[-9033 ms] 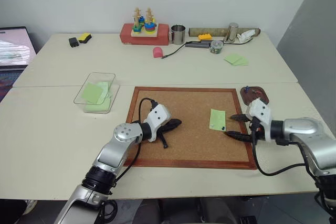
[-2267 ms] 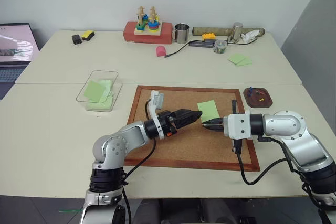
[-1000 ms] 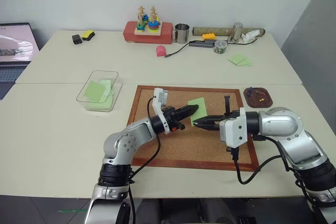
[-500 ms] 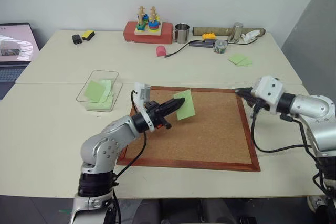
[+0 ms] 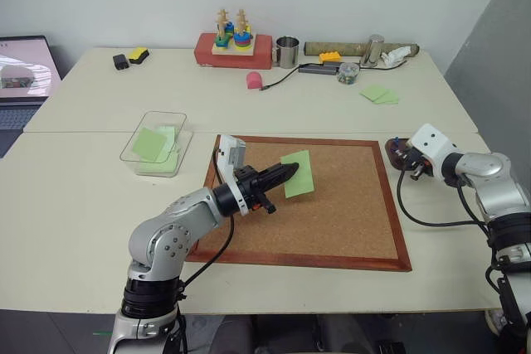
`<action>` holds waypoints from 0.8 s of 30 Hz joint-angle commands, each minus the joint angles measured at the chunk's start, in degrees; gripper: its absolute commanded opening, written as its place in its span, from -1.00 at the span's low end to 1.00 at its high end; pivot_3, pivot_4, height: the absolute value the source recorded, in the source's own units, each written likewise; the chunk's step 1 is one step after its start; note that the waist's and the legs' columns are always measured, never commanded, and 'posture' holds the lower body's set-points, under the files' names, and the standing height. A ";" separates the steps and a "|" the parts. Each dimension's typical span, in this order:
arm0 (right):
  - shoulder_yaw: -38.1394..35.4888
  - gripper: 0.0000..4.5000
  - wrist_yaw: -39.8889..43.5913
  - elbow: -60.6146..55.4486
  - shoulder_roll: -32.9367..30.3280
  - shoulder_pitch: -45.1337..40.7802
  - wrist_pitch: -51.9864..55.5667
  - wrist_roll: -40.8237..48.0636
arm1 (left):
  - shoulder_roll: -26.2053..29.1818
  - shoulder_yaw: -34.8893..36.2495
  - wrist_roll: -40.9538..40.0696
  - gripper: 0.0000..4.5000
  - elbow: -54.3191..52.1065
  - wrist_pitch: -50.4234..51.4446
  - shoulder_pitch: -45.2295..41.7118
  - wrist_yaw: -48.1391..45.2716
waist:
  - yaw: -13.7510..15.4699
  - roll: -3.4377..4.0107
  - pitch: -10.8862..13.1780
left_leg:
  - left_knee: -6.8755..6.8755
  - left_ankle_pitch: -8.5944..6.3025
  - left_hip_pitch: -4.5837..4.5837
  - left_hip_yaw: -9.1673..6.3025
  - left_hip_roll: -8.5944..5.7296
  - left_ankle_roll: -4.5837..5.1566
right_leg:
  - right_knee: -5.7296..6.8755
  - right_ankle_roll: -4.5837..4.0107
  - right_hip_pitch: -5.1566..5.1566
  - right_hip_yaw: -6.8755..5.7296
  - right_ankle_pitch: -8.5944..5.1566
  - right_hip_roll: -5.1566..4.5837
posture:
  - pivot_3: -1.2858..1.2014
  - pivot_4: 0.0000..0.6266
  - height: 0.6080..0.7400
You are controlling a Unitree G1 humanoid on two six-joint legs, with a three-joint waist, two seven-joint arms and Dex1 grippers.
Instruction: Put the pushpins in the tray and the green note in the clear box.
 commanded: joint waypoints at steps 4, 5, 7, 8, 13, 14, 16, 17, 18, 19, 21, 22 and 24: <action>-1.06 0.27 -0.90 -0.64 -0.75 -2.05 -1.23 -0.29 | 0.57 0.20 -0.27 -1.00 -2.38 -1.19 0.09 0.08 | -0.04 0.00 0.00 | 0.00 0.00 0.00 0.00 0.00 0.00 | 0.01 0.00 0.00 0.00 0.00 0.00 | 0.03 -0.52 1.00; -1.24 0.37 -0.87 -1.12 -0.95 -2.06 -1.04 -0.17 | 0.63 0.22 -0.21 -1.00 -2.26 -1.24 0.00 0.05 | -0.03 0.00 0.00 | 0.00 0.00 0.00 -0.01 0.00 0.00 | 0.01 0.00 0.00 0.00 0.00 0.00 | 0.03 -0.52 1.00; -1.85 0.58 -0.40 -3.06 -1.68 -1.93 -0.47 0.34 | 0.78 0.42 -0.12 -1.00 -2.08 -1.42 -0.28 0.12 | -0.02 0.00 0.00 | 0.00 0.00 0.00 -0.01 0.00 0.00 | 0.01 0.00 0.00 -0.01 0.00 0.00 | 0.03 -0.52 1.00; -2.45 0.64 0.70 -5.52 -2.58 -1.78 0.14 1.06 | 0.89 0.59 -0.11 -1.00 -2.07 -1.51 -0.38 0.17 | -0.02 0.00 0.00 | 0.00 0.00 0.00 -0.01 0.00 0.00 | 0.01 0.00 0.00 -0.01 0.00 0.00 | 0.03 -0.52 1.00; -4.07 0.77 9.01 -19.37 -5.79 -0.31 3.46 6.53 | 4.81 5.90 0.97 -1.00 -3.73 -3.17 -1.82 2.84 | -0.15 0.05 0.04 | -0.01 0.00 0.00 -0.02 0.02 0.00 | 0.02 0.01 -0.02 -0.02 0.00 0.01 | 0.03 -0.52 1.00; -4.22 0.77 10.75 -22.04 -6.13 0.22 4.12 7.87 | 5.65 6.99 0.86 -1.00 -3.80 -3.40 -2.07 3.40 | -0.16 0.05 0.04 | -0.03 0.00 0.01 -0.04 0.05 0.00 | 0.01 0.01 -0.02 -0.03 0.00 0.03 | 0.03 -0.52 1.00; -4.76 0.77 15.30 -29.25 -6.25 1.31 6.60 12.88 | 8.33 9.83 1.42 -1.00 -3.42 -4.07 -2.77 4.35 | -0.15 0.04 0.04 | -0.03 0.00 0.01 -0.09 0.06 0.00 | 0.02 0.01 -0.01 -0.08 -0.01 0.04 | 0.03 -0.52 1.00; -5.02 0.77 17.21 -32.96 -6.11 1.60 8.69 15.72 | 10.09 11.14 2.16 -1.00 -2.82 -4.64 -3.14 4.51 | -0.15 0.04 0.04 | -0.03 0.00 0.01 -0.11 0.07 0.00 | 0.02 0.01 0.00 -0.10 -0.01 0.04 | 0.03 -0.52 1.00; -5.19 0.77 18.46 -36.22 -5.77 1.61 10.90 18.25 | 11.97 12.30 3.28 -1.00 -1.94 -5.38 -3.58 4.51 | -0.17 0.04 0.05 | -0.03 0.00 0.01 -0.10 0.06 0.00 | 0.02 0.02 0.00 -0.09 -0.01 0.04 | 0.03 -0.52 1.00; -5.29 0.77 19.04 -39.35 -5.12 1.24 13.84 20.88 | 13.64 13.76 4.45 -1.00 -0.50 -6.17 -4.39 5.14 | -0.23 0.04 0.05 | -0.03 0.00 0.01 -0.10 0.06 0.00 | 0.02 0.01 -0.01 -0.08 -0.01 0.04 | 0.03 -0.52 1.00; -5.20 0.77 19.22 -44.64 -3.30 -0.11 19.33 25.72 | 16.73 16.78 7.25 -1.00 3.32 -8.58 -6.24 6.81 | -0.11 0.00 0.08 | -0.03 0.00 0.00 -0.12 0.05 0.00 | 0.03 0.01 -0.01 -0.10 -0.01 0.03 | 0.03 -0.52 1.00; -5.12 0.77 18.92 -46.27 -2.63 -0.68 21.33 27.27 | 17.80 17.66 8.47 -1.00 4.90 -9.62 -6.81 7.32 | -0.08 -0.01 0.09 | -0.02 0.00 -0.01 -0.14 0.05 0.00 | 0.03 0.01 -0.01 -0.13 -0.01 0.02 | 0.03 -0.52 1.00; -4.67 0.77 17.74 -48.22 -0.99 -2.28 24.57 29.16 | 19.75 18.99 11.51 -1.00 8.90 -12.03 -7.95 8.61 | -0.01 -0.01 0.09 | -0.01 0.00 -0.01 -0.15 0.05 0.00 | 0.03 0.01 -0.01 -0.14 0.00 0.01 | 0.03 -0.52 1.00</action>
